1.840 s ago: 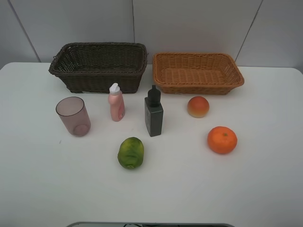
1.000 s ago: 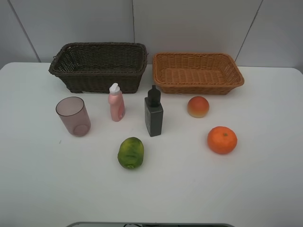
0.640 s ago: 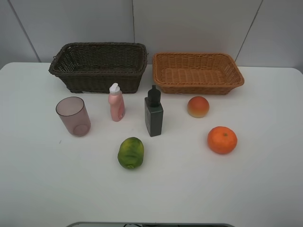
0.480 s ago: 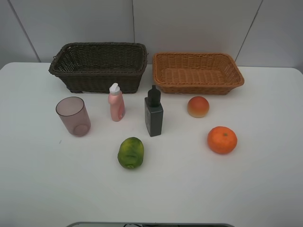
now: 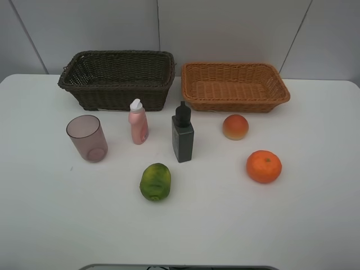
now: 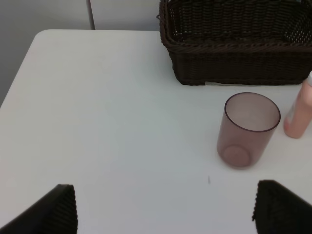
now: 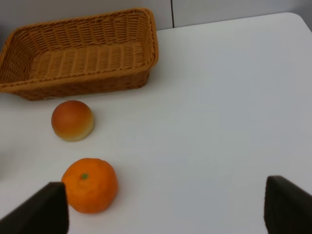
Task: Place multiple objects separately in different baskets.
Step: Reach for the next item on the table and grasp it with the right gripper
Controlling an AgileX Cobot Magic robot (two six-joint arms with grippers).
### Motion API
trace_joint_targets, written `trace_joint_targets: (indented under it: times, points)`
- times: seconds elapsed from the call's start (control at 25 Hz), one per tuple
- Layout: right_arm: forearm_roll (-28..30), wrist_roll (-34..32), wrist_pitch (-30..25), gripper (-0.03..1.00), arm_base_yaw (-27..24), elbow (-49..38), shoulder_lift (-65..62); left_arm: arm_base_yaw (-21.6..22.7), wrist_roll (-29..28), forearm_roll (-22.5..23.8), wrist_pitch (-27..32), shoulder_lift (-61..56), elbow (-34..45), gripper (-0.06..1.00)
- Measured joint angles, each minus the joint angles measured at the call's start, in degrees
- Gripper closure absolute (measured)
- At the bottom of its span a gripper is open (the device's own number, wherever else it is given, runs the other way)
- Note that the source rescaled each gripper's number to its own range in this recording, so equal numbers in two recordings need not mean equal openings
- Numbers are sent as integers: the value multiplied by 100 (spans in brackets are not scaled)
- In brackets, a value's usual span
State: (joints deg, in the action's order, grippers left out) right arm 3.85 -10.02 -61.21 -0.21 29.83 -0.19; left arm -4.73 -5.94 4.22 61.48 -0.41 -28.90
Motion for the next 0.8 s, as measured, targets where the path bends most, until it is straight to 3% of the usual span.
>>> trace_joint_targets:
  times: [0.4,0.64,0.8]
  points:
    - [-28,0,36,-3,45,9,35,0,0,0,0,0,0,2]
    - [13,0,739,-3,145,400,923,0,0,0,0,0,0,2]
    - [-297,71,1008,-3,145,598,1822,0,0,0,0,0,0,2]
